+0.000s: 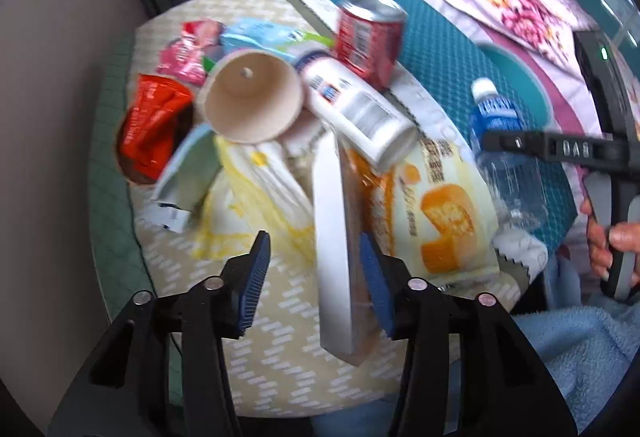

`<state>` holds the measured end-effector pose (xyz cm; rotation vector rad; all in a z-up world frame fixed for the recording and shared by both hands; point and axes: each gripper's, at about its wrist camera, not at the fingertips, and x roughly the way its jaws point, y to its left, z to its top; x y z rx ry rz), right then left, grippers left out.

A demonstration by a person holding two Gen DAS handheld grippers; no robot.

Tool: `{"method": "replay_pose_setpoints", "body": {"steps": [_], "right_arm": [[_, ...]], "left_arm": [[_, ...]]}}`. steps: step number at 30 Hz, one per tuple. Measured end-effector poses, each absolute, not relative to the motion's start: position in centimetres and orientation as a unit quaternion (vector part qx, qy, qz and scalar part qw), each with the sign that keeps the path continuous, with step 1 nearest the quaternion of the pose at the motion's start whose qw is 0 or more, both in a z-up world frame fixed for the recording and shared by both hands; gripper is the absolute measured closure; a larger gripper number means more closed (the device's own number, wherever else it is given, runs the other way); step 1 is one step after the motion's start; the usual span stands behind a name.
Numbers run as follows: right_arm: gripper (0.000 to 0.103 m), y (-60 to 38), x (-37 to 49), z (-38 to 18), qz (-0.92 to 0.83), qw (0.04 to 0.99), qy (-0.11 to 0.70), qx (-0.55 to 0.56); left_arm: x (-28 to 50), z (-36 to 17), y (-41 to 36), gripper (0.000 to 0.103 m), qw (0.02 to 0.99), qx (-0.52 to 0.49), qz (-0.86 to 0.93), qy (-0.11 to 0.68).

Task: Collect trash
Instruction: 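Lift the white medicine box out of the pile with the left tool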

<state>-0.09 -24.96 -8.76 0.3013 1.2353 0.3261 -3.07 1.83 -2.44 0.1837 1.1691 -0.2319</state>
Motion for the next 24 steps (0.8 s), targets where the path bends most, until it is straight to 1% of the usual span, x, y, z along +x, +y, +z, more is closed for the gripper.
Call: {"method": "replay_pose_setpoints", "body": {"steps": [4,6,9,11,13,15,17,18,19,22,24], "right_arm": [[0.027,-24.6,-0.2,-8.7,0.156,0.791,0.576,0.136],[0.027,-24.6,-0.2,-8.6,0.155,0.791,0.576,0.136],[0.028,-24.7,-0.2,-8.5,0.151,0.792,0.576,0.137],[0.028,-24.9,-0.2,-8.4,0.149,0.794,0.574,0.137],[0.028,-25.0,-0.1,-8.4,0.148,0.793,0.575,0.136],[0.028,-24.8,0.0,-8.6,0.15,0.79,0.579,0.136],[0.028,-24.5,0.0,-8.7,0.152,0.789,0.58,0.132],[0.028,-24.3,0.0,-8.7,0.153,0.789,0.58,0.13],[0.028,-24.2,-0.1,-8.7,0.154,0.789,0.581,0.13],[0.028,-24.0,-0.2,-8.7,0.154,0.789,0.582,0.127],[0.028,-24.0,-0.2,-8.7,0.153,0.788,0.583,0.127]], "left_arm": [[-1.1,-3.3,1.3,0.05,0.824,0.093,-0.108,0.549],[-0.2,-3.8,0.7,0.05,0.817,0.091,-0.143,0.551],[0.7,-6.0,0.8,0.05,0.782,0.074,-0.172,0.594],[0.4,-6.5,1.2,0.05,0.788,0.093,-0.145,0.591],[-0.1,-5.9,2.2,0.049,0.799,0.086,-0.13,0.581],[-0.6,-5.1,3.8,0.045,0.81,0.077,-0.099,0.572],[-1.4,-5.0,4.6,0.023,0.814,0.086,-0.084,0.568],[-1.6,-5.3,4.7,0.019,0.811,0.086,-0.088,0.573],[-1.7,-5.7,4.7,0.017,0.806,0.086,-0.09,0.579],[-2.1,-7.6,4.0,0.017,0.782,0.091,-0.098,0.608],[-2.8,-8.4,2.9,0.017,0.778,0.105,-0.098,0.611]]}}
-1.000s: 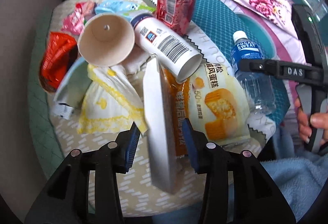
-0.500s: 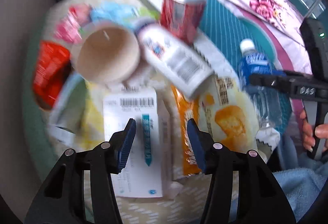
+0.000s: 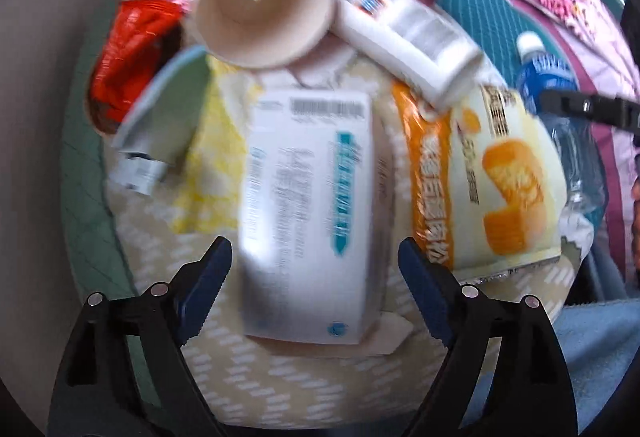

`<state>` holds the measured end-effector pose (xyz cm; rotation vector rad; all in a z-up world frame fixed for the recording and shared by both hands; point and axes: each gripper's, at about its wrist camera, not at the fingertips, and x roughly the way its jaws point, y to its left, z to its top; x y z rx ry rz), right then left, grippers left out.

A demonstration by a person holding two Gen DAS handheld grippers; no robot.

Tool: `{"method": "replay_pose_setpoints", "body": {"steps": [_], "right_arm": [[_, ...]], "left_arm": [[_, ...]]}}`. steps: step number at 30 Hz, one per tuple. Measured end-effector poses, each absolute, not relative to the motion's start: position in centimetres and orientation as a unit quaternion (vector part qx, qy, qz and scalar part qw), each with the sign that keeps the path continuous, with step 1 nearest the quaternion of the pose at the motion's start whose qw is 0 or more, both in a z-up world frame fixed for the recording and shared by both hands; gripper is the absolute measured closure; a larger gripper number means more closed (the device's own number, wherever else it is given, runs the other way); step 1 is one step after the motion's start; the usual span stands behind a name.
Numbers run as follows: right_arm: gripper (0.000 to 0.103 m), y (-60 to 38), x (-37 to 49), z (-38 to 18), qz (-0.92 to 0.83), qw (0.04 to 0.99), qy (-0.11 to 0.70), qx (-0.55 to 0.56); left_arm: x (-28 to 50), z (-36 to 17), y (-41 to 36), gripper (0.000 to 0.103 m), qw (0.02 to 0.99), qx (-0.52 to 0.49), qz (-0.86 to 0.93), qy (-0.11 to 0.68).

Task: Collect trash
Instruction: 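Lift the white medicine box out of the pile with the left tool, then carry box and bottle over the bin and open both tools to drop them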

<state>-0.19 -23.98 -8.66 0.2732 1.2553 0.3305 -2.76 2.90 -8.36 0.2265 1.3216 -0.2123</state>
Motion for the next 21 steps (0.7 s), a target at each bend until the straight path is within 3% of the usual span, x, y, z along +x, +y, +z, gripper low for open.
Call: {"method": "replay_pose_setpoints", "body": {"steps": [3,4,7,21], "right_arm": [[0.028,-24.1,-0.2,-8.7,0.153,0.788,0.583,0.127],[0.028,-24.1,-0.2,-8.7,0.154,0.788,0.582,0.127],[0.032,-24.2,-0.2,-8.6,0.154,0.79,0.58,0.127],[0.032,-28.6,0.6,-4.9,0.148,0.823,0.524,0.159]], "left_arm": [[-3.4,-8.9,2.0,0.018,0.785,0.131,-0.081,0.601],[-3.5,-8.8,2.2,0.029,0.786,0.12,-0.084,0.601],[-3.7,-7.3,2.6,0.041,0.795,0.096,-0.084,0.594],[-4.4,3.9,3.8,0.041,0.861,0.031,-0.08,0.501]]}}
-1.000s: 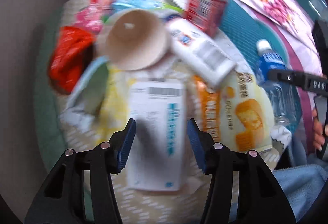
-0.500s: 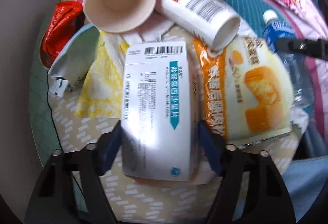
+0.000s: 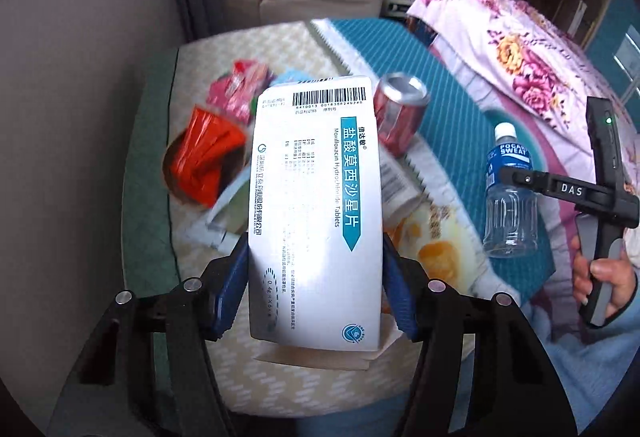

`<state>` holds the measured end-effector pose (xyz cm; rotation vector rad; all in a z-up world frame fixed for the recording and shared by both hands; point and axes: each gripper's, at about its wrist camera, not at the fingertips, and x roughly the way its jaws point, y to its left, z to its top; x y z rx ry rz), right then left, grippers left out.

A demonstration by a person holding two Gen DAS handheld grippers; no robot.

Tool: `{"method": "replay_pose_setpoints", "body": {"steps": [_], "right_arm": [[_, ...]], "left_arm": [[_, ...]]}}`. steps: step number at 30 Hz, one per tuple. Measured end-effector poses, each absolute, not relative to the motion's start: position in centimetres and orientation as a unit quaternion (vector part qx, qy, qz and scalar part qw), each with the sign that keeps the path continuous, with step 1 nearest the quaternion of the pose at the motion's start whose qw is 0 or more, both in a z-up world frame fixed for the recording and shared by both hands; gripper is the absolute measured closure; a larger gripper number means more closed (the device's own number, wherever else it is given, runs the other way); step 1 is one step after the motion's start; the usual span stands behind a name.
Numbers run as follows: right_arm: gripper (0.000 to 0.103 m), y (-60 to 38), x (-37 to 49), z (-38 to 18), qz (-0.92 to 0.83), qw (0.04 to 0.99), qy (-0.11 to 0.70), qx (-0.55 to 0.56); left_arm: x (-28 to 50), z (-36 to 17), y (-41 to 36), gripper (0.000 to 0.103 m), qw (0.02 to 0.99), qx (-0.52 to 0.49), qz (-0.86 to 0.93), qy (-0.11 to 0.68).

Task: Collect trash
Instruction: 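Carry box and bottle over the bin and open both tools to drop them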

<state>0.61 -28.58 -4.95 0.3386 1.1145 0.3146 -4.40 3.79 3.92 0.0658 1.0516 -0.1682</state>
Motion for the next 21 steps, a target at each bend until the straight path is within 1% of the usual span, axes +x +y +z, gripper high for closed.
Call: {"method": "replay_pose_setpoints", "body": {"steps": [4,10,17,21], "right_arm": [[0.032,-32.5,1.7,-3.2,0.113,0.84,0.499,0.181],[0.032,-42.4,3.3,-1.5,0.012,0.864,0.458,0.209],[0.032,-51.0,4.0,-2.9,-0.068,0.859,0.455,0.224],[0.032,-53.5,4.6,-4.9,-0.086,0.848,0.47,0.228]], "left_arm": [[-1.4,4.6,-1.2,0.041,0.863,0.046,-0.12,0.489],[2.9,3.7,-13.5,0.041,0.845,0.102,-0.215,0.479],[7.6,-1.8,-27.1,0.04,0.791,0.159,-0.296,0.511],[9.1,-5.9,-32.5,0.04,0.762,0.199,-0.312,0.532]]}}
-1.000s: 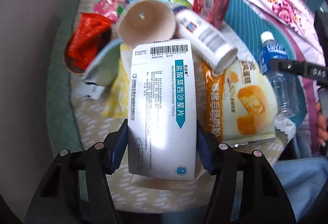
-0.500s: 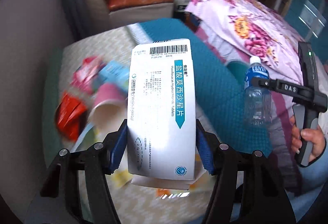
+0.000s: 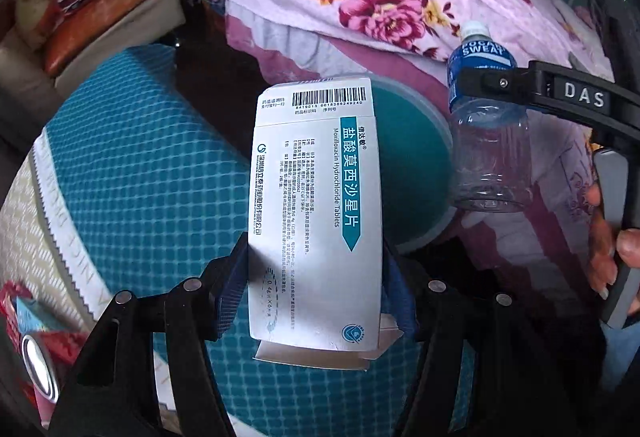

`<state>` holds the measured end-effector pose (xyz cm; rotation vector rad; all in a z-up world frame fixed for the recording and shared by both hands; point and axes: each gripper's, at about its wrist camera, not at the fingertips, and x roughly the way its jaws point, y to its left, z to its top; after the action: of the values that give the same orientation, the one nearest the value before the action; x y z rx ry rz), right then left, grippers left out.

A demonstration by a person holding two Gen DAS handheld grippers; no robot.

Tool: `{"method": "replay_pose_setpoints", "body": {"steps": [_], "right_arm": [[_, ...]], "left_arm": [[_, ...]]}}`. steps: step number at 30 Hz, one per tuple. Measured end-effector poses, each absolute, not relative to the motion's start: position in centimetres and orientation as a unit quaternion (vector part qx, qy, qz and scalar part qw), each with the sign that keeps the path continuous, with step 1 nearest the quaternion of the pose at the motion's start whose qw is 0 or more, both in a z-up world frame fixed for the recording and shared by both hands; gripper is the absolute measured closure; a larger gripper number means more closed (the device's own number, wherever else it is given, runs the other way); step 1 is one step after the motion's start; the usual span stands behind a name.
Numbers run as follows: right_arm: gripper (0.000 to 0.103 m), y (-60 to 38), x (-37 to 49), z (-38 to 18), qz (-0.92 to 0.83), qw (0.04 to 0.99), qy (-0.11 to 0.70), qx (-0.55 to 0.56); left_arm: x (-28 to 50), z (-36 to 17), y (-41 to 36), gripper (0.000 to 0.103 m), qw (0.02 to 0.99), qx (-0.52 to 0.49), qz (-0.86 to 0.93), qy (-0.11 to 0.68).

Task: Collect trash
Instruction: 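Carry box and bottle over the bin and open both tools to drop them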

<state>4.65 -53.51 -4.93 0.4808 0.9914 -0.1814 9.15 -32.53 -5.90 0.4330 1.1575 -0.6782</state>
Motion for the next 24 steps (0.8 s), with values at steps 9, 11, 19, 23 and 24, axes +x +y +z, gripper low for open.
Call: {"method": "replay_pose_setpoints", "body": {"steps": [9,11,19,23,24], "right_arm": [[0.032,-54.2,5.7,-7.5,-0.097,0.84,0.486,0.223],[0.032,-53.9,5.9,-8.0,-0.095,0.838,0.491,0.219],[0.032,-53.1,6.8,-8.9,-0.101,0.837,0.498,0.206],[0.032,-52.8,7.2,-9.5,-0.104,0.833,0.507,0.197],[0.032,-52.7,7.3,-9.7,-0.103,0.831,0.51,0.197]], "left_arm": [[11.2,-10.0,-36.1,0.029,0.74,0.22,-0.309,0.555],[11.5,-10.0,-35.8,0.027,0.745,0.215,-0.303,0.554],[12.6,-9.0,-34.2,0.026,0.753,0.183,-0.3,0.556],[12.2,-8.5,-33.0,0.024,0.757,0.162,-0.304,0.555],[11.9,-8.3,-32.6,0.024,0.758,0.159,-0.304,0.555]]}}
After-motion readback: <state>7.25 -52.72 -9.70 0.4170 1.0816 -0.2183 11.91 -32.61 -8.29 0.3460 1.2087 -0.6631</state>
